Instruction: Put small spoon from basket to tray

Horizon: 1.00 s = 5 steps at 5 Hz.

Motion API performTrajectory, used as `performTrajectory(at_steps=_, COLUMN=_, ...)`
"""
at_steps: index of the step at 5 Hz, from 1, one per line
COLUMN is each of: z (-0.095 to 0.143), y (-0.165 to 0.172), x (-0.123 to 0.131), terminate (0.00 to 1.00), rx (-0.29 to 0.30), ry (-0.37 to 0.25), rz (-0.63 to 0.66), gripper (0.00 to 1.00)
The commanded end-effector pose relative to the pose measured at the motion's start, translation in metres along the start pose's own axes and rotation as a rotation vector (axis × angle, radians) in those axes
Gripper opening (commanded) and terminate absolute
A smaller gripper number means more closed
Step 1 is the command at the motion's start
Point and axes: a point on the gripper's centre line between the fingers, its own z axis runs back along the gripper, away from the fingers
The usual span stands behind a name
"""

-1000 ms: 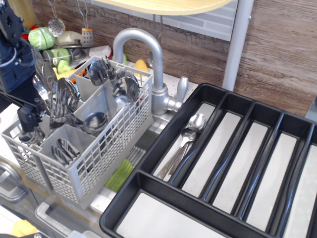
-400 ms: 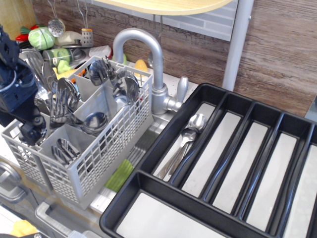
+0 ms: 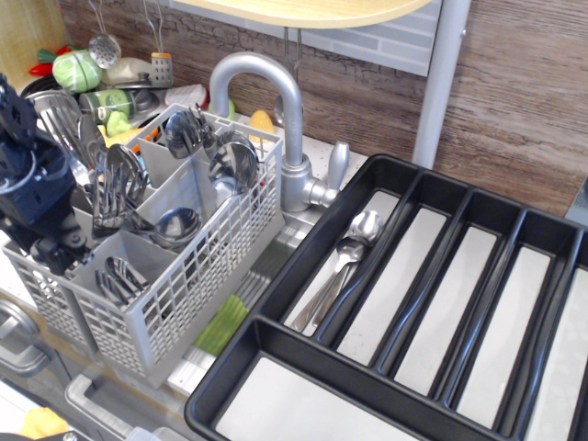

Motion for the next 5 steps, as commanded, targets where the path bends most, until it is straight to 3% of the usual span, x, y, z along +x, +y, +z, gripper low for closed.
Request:
performTrajectory(at_steps=1, z=0.006, y=0.009, x=0.008, terminate=0.00, rx=0.026, ry=-0.010, rz=-0.007, gripper=0.00)
performTrajectory(at_steps=2, z=0.033, y=0.007, x=0.012, terminate=0.00, rx=0.036, ry=0.062, rz=0.029, gripper=0.00)
performTrajectory(at_steps=4, z=0.121, y=-0.008, x=0.021, terminate=0.00, rx=0.168, ry=0.216, rz=0.116, gripper=0.00)
performTrajectory(at_steps=5, z=0.161, y=-0.018, x=0.032, terminate=0.00, rx=0.154, ry=0.353, rz=0.176, gripper=0.00)
